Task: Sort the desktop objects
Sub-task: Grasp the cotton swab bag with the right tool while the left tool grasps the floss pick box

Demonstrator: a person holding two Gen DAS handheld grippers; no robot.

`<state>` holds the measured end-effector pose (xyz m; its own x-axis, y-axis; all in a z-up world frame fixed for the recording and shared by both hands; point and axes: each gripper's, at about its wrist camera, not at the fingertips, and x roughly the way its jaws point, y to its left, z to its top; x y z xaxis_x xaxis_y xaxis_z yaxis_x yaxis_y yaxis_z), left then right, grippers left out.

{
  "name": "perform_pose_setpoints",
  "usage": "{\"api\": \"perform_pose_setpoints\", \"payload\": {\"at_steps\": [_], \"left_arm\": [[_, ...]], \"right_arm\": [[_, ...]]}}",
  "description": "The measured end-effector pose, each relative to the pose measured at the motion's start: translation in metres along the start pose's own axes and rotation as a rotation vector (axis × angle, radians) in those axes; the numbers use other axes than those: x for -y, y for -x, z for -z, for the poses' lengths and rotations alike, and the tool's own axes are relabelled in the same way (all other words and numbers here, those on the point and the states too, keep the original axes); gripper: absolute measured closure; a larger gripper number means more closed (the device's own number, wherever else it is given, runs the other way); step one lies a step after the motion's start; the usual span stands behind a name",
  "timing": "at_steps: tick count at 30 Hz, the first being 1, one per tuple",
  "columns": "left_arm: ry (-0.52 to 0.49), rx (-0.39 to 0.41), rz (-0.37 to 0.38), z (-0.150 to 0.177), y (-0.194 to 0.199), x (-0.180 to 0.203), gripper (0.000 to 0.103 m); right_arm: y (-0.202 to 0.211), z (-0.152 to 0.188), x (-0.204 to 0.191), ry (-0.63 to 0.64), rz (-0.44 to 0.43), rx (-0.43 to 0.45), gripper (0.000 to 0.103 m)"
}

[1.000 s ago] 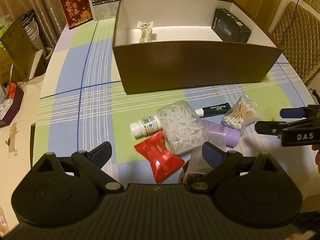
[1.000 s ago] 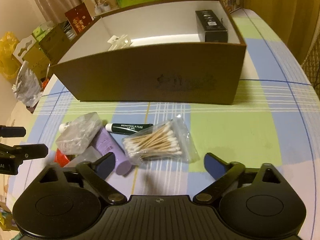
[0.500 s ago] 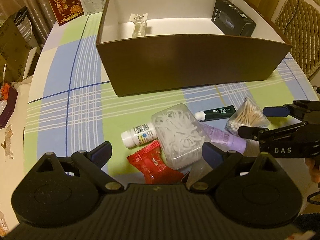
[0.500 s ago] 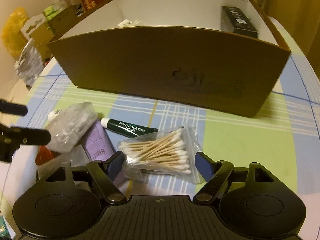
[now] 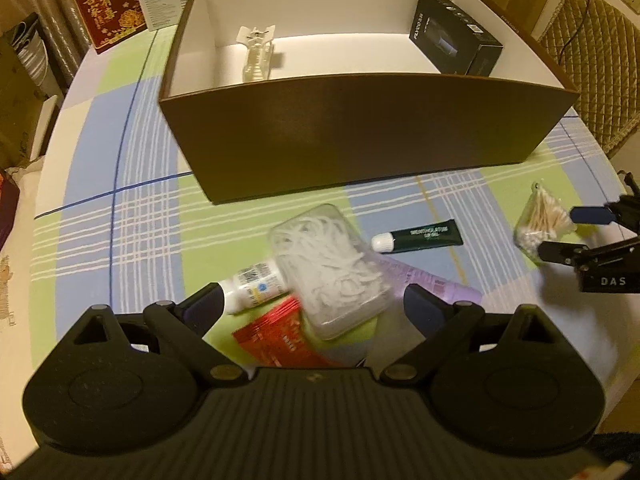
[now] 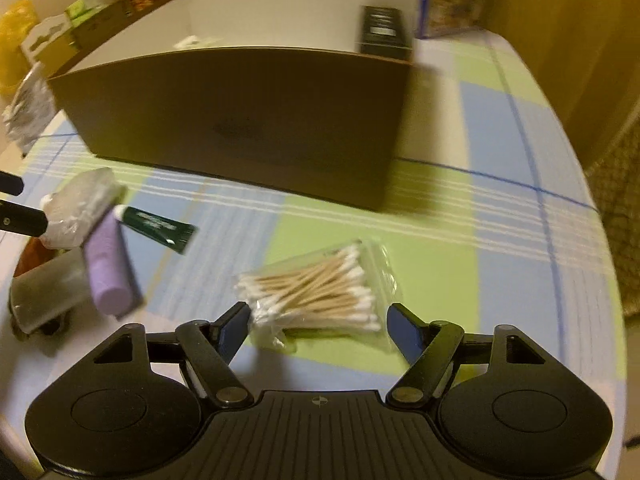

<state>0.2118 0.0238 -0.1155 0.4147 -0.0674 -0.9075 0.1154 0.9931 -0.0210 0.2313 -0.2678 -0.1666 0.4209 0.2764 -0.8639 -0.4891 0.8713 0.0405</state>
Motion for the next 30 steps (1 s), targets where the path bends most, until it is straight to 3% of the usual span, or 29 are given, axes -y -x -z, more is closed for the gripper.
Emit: {"api": "perform_pose_setpoints", "payload": {"at_steps": [7,13,17,21,30], "left_arm": [[-0.022,-0.005,-0.034,-0.012,-0.018,0.009,0.009],[-0.042,-0.033,-0.041,-0.017,-0.038,0.009,0.030],[-0.127,0.021,-0.032,-0.017,-0.040,0.014,0.045],[-0.195,0.053,0.006,-0.015,-0.039,0.016,0.047],[-0.072,-0.039,0.037,-0.021,-0.058,-0.005,0.049]], "right_arm": [[0.010,0.005,0.017,-0.144,0.040,-0.013,0.022],[0.017,0.008,0.023,-0.227,0.023,-0.014,0.021],[0.019,0.008,0.025,-0.244,0.025,-0.012,0.021],[0.019,0.009,0.028,-0.270,0.020,-0.015,0.021],[0.017,0.008,0.030,-0.317,0.007,-0.022,0.021]]}}
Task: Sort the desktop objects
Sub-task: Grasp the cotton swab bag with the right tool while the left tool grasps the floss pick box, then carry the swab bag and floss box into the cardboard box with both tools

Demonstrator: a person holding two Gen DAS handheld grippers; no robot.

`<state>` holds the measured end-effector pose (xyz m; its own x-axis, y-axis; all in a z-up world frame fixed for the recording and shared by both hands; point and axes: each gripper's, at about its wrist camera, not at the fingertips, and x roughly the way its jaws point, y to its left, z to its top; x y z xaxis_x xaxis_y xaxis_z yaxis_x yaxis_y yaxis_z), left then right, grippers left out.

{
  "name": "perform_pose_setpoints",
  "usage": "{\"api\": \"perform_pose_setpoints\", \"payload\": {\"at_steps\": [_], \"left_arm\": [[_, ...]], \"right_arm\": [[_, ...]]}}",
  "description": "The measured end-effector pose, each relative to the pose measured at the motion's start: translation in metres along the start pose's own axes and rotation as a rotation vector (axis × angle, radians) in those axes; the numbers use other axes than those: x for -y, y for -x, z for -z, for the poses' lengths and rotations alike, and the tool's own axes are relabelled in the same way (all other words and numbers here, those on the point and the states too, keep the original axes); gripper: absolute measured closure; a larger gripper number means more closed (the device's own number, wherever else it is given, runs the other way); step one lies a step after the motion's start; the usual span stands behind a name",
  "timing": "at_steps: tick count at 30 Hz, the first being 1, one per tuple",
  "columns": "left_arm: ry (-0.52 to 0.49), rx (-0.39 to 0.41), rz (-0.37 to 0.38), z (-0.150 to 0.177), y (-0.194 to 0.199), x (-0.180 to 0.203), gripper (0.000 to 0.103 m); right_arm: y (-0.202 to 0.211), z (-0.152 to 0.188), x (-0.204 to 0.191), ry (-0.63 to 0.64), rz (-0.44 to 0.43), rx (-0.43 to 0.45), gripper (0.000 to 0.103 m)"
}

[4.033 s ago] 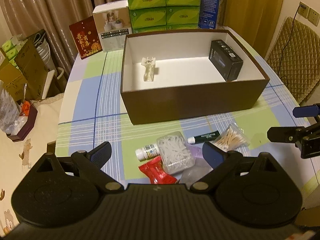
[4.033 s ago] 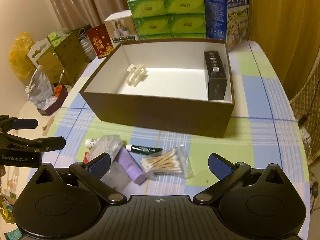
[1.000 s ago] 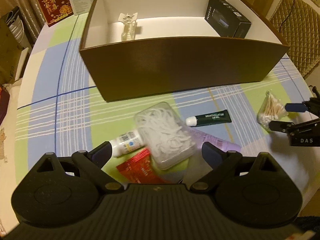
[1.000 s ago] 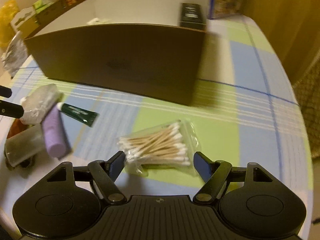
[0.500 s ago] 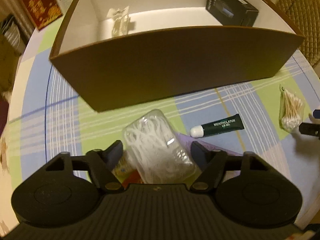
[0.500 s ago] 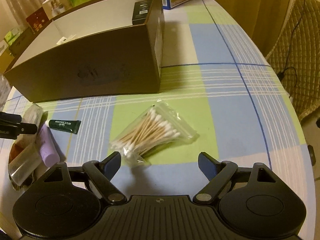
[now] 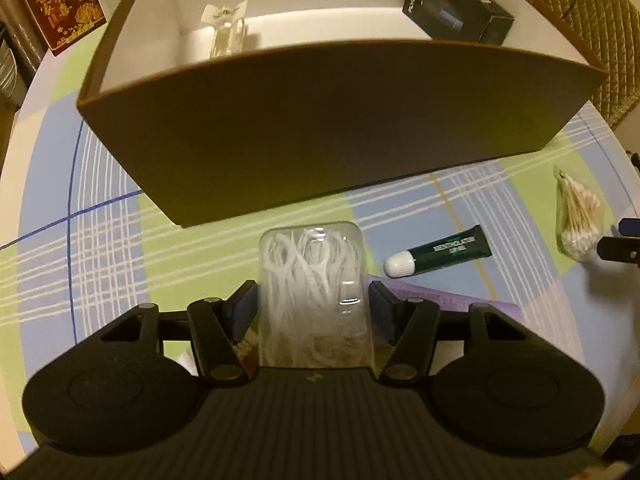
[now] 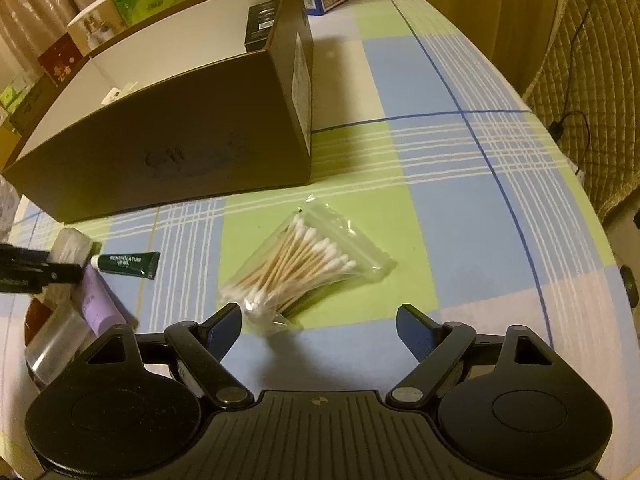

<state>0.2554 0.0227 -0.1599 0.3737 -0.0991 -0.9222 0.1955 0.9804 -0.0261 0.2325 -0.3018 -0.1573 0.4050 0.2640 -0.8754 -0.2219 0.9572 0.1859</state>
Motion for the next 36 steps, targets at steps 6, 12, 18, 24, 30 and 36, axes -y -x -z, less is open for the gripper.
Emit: {"api": "perform_pose_setpoints", "payload": {"at_steps": [6,12,18,24,30,36], "left_arm": [[-0.037,0.020,-0.027,-0.004,-0.002,0.003,0.051],[-0.045,0.058,-0.039,-0.007,0.008,0.000,0.051],[-0.028,0.073,-0.049,-0.009,0.017,-0.007,0.051],[-0.015,0.076,-0.053,-0.006,0.022,-0.009,0.051],[-0.002,0.077,-0.056,0.001,0.029,-0.009,0.051],[0.012,0.087,-0.059,0.007,0.040,-0.006,0.051]], "right_arm": [[-0.001,-0.003,-0.005,-0.064,-0.030,-0.012,0.021],[-0.007,-0.005,-0.010,-0.172,-0.048,-0.005,0.021],[-0.021,-0.014,-0.022,-0.210,0.047,0.022,0.023],[-0.034,-0.018,-0.046,0.013,0.157,0.052,0.051],[-0.033,-0.010,-0.054,0.168,0.126,0.053,0.076],[-0.029,-0.010,-0.052,0.192,0.056,-0.010,0.083]]}}
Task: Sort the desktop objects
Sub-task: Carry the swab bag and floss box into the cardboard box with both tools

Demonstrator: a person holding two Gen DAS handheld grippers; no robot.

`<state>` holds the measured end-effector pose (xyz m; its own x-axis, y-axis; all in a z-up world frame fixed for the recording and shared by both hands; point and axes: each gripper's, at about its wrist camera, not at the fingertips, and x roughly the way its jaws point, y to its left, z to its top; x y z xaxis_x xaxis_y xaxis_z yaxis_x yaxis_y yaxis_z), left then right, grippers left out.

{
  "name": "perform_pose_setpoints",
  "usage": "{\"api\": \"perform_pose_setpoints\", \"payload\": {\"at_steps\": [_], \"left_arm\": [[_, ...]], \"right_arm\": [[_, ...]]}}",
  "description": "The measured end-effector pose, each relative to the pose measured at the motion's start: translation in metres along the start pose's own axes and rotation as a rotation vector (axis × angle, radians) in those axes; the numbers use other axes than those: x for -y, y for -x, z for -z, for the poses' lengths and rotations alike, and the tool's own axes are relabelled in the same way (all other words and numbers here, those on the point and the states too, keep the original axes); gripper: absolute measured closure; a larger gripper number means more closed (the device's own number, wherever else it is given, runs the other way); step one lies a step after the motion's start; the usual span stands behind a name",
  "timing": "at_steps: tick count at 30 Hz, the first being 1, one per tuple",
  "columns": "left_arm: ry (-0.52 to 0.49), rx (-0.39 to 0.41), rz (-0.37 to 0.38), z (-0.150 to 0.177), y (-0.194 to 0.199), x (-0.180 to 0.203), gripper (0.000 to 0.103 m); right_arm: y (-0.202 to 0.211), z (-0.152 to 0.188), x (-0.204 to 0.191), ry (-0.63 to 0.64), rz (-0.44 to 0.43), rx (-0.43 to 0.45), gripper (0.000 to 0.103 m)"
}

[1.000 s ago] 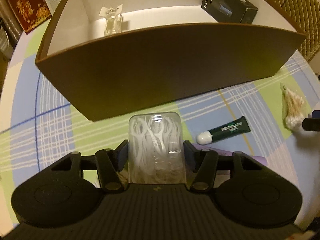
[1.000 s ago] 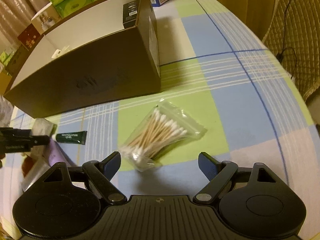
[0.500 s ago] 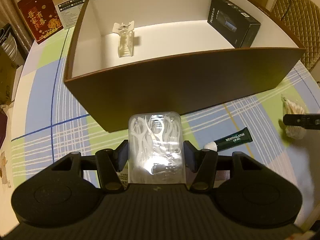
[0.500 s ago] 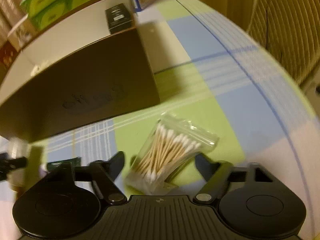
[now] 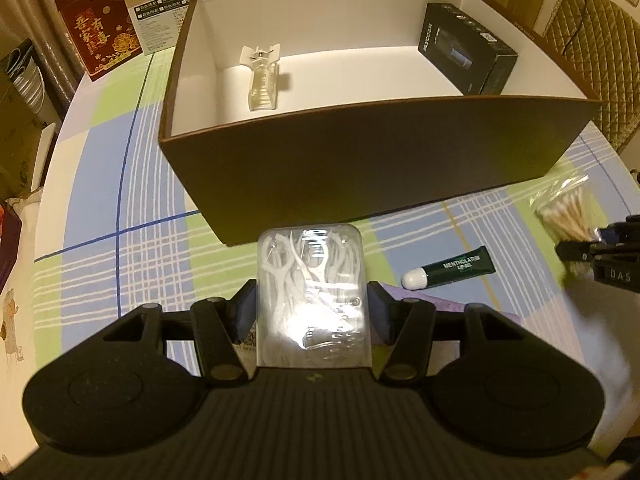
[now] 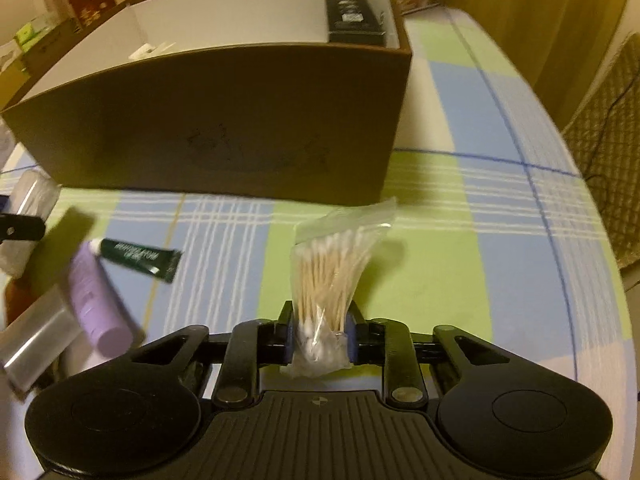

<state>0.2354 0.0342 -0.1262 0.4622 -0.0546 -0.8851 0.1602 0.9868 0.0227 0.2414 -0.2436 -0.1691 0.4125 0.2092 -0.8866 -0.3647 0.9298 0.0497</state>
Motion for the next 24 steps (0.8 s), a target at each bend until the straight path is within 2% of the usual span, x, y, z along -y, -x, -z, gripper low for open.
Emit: {"api": "perform_pose_setpoints", "payload": {"at_steps": [3,8,18,24], "left_arm": [[-0.001,0.005,-0.003,0.002,0.006,0.002,0.051],[0.003,0.032,-0.004,0.003,0.019,0.003,0.051],[0.006,0.115,0.009,-0.012,0.055,0.004,0.051],[-0.002,0.170,0.012,-0.036,0.071,0.004,0.051]], "right_arm": [[0.005,0.001,-0.001,-0.028,-0.069,-0.037,0.084],[0.024,0.000,-0.010,-0.037,-0.174,-0.030,0.084],[0.070,-0.029,-0.028,-0.018,-0.327,0.050,0.084],[0.090,-0.056,-0.031,-0.004,-0.369,0.119,0.084]]}}
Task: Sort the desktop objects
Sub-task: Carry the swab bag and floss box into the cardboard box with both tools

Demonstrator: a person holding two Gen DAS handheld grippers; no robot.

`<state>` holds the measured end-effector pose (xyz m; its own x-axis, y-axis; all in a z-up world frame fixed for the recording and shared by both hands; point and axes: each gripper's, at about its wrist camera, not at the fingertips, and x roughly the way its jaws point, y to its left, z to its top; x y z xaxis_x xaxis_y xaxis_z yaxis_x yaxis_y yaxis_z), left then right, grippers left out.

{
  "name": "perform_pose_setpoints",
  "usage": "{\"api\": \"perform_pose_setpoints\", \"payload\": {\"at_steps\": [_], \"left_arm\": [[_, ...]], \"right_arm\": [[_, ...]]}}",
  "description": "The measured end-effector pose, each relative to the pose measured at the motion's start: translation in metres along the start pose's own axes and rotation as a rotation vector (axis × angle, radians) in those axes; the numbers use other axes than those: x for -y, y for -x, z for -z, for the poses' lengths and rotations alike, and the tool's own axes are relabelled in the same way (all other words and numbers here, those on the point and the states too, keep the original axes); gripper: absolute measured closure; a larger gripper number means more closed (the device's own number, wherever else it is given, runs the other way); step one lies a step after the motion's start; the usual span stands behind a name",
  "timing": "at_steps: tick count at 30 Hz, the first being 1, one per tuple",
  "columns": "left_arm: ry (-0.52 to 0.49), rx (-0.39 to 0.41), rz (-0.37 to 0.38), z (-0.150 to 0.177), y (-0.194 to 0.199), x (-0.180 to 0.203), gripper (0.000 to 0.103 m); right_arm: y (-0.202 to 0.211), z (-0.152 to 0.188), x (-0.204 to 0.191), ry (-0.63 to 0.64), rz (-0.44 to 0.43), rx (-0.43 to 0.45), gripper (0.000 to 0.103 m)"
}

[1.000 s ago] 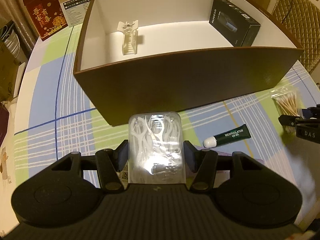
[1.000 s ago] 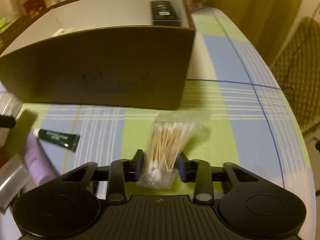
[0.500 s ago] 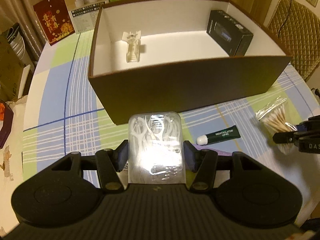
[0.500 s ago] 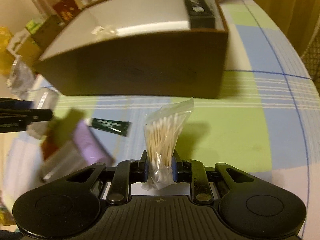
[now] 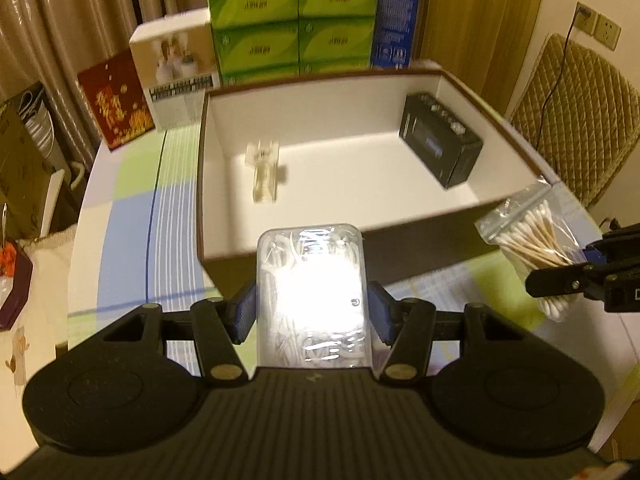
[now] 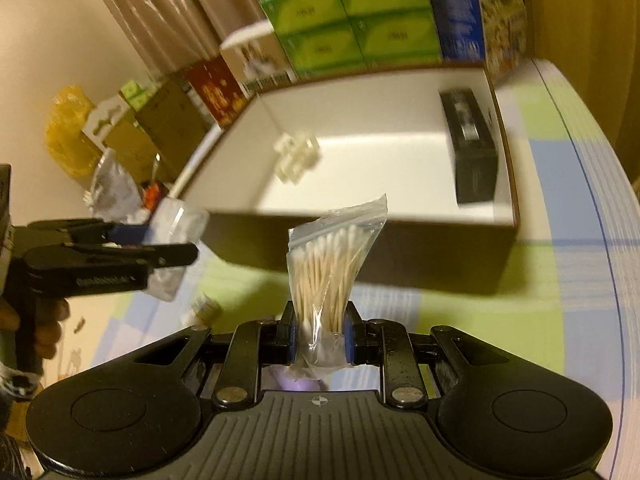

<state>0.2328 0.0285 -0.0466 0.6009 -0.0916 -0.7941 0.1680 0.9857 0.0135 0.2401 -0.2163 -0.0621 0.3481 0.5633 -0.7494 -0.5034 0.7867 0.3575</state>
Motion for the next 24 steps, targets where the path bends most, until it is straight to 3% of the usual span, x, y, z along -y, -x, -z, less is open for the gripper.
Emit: {"api": "perform_pose_setpoints", "payload": {"at_steps": [12,24], "left_arm": [[-0.026,0.078,-0.007,-0.069,-0.019,0.001,0.051],[-0.028,0.038,0.011,-0.114,-0.078,0.000,0.051]], "right_arm": [[-0.016,-0.082,0.004,0.025,0.038,0.089,0.084],[-0.061,-0.128,0.029,0.027,0.116,0.058,0.084]]}}
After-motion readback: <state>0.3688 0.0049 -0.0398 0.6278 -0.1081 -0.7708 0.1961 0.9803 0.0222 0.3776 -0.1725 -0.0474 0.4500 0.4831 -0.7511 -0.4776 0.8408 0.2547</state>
